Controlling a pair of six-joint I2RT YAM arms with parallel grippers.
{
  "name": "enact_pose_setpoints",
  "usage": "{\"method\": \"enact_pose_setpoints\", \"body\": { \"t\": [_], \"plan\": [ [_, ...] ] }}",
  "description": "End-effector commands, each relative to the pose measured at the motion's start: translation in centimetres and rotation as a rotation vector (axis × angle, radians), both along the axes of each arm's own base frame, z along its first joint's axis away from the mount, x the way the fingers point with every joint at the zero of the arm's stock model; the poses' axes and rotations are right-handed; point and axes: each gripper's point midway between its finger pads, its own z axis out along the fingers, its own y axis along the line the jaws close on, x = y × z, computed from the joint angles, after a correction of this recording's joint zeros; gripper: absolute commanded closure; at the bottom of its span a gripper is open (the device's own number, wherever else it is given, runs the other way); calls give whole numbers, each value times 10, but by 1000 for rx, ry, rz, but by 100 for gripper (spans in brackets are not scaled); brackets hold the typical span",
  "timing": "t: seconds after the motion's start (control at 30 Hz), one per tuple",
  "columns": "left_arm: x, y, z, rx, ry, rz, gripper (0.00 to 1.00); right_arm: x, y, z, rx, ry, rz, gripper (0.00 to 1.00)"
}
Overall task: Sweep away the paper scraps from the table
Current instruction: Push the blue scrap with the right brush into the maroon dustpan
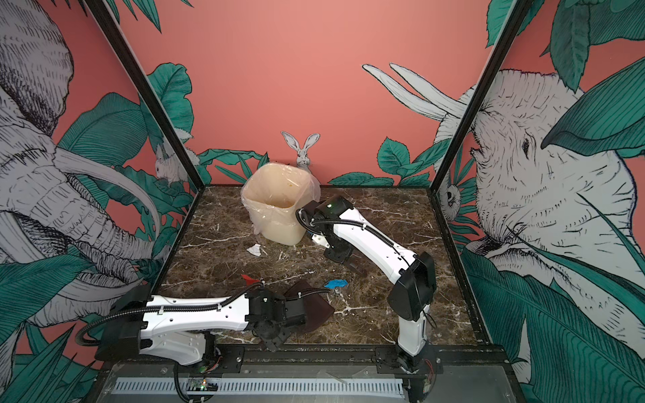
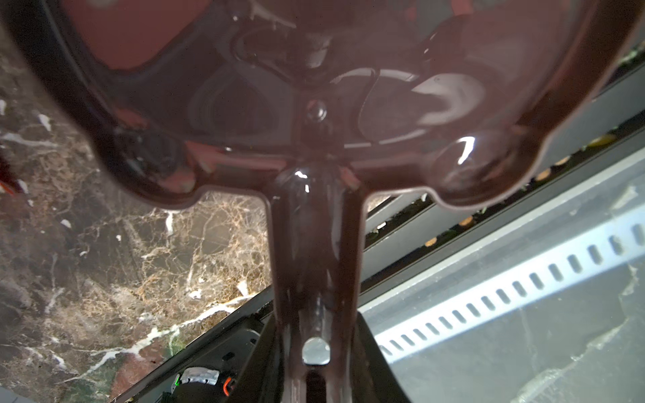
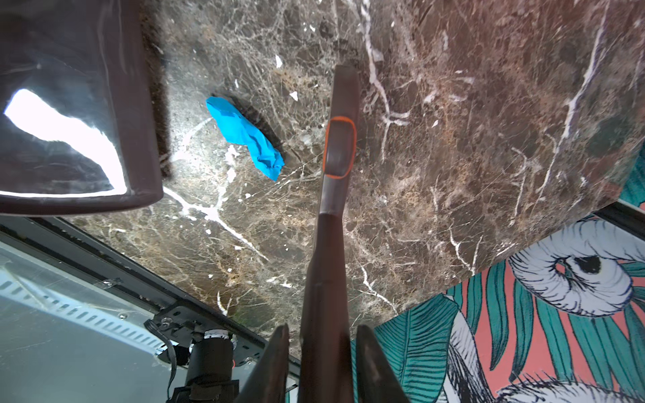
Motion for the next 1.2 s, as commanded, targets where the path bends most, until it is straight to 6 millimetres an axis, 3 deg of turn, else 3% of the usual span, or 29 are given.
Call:
{"method": "enact_pose_setpoints", "body": {
  "t": [0.0,0.57,0.8,1.0,1.17],
  "plan": [
    [1,-6,2,-17,23,-16,100,-10,-5,1,-27,36,-13,100],
    [14,-13,-1,6,42,-29,100,-31,9,-9,-11,116,-7,100],
    [21,-12,2,16,26,-29,100,-52,22,-10,20,178,2,100],
    [21,-11,-1,29,32,-34,100,-81,54,16,196,233,32,100],
    [23,-13,0,26,25,-34,100,-88,65,47,321,207,46,100]
  ]
}}
